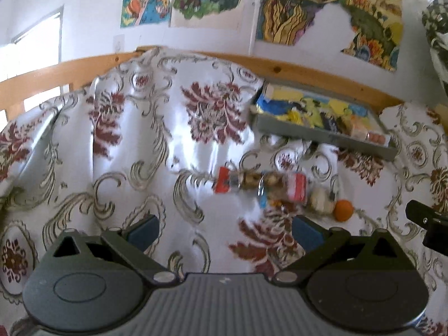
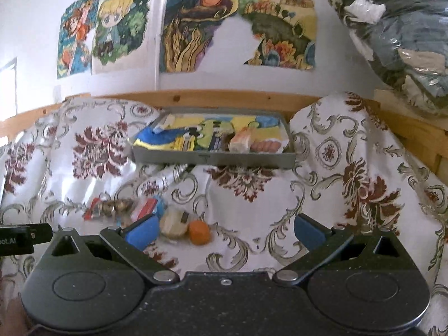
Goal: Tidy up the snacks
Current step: 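Move both tools toward the red-capped sausage stick, bread roll and orange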
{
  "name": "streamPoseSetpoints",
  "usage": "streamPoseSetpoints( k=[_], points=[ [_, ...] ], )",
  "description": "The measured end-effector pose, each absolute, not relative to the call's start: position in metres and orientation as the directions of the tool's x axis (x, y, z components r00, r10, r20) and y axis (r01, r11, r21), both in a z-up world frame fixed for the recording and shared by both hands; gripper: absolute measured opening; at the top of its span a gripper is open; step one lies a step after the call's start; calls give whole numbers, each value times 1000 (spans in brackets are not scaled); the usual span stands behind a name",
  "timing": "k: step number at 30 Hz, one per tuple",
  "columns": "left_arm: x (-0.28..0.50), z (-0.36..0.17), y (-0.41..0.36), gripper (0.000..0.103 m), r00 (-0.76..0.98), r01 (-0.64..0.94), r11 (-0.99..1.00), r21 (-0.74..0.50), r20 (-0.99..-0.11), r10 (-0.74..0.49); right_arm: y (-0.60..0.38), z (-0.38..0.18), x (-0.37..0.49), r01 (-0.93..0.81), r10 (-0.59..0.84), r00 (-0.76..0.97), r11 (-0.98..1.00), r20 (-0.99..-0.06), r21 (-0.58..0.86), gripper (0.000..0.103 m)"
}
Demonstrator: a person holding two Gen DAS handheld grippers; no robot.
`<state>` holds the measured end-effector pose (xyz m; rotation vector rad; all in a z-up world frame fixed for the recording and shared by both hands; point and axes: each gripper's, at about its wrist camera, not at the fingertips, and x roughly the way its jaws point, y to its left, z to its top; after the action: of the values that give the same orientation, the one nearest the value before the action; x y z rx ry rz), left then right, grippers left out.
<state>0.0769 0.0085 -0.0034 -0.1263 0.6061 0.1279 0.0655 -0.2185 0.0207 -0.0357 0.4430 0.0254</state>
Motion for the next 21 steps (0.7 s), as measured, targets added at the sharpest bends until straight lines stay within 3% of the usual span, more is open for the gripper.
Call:
streamPoseSetpoints(
  k=[21],
  points=[
    [82,-12,15,103,775,-179,983,-51,-622,109,-195,2,71,-125,90,853,991,-515,-35,102]
  ],
)
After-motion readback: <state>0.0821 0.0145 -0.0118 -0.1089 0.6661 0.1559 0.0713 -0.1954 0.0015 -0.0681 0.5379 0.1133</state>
